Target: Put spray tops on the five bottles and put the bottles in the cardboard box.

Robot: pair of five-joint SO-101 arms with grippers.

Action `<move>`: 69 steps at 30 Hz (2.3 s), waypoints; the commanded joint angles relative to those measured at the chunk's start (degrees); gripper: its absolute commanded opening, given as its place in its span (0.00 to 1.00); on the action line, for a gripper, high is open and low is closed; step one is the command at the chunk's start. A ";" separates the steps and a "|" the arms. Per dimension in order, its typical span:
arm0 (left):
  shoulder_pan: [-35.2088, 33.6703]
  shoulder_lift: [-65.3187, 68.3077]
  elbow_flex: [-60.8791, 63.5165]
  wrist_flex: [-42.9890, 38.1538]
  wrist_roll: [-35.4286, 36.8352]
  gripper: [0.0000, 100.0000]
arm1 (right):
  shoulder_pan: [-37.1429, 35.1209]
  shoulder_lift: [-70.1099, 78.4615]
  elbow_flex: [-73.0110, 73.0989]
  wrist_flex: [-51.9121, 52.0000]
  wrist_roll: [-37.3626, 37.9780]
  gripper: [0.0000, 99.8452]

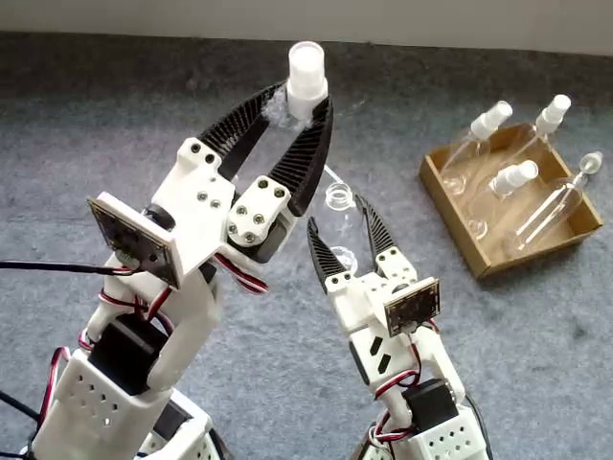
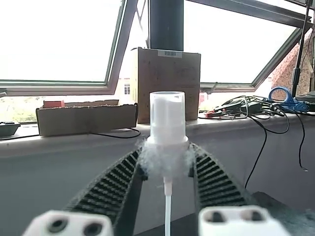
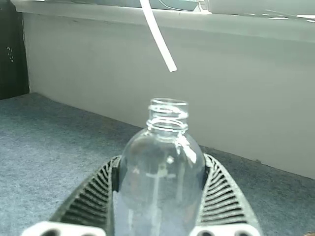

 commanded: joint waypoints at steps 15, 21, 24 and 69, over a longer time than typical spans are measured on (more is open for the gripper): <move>-0.57 -0.57 8.92 -1.67 0.53 0.03 | -0.40 -0.57 7.25 -1.45 0.00 0.04; 4.35 -0.66 16.22 -1.93 0.53 0.03 | -0.40 -0.57 7.25 -1.45 0.00 0.04; 6.46 -0.66 18.42 -1.93 0.53 0.03 | -0.40 -0.57 7.25 -1.36 0.00 0.04; 6.37 -15.52 39.96 -9.67 0.70 0.03 | -0.31 -0.57 7.08 -1.36 -0.26 0.04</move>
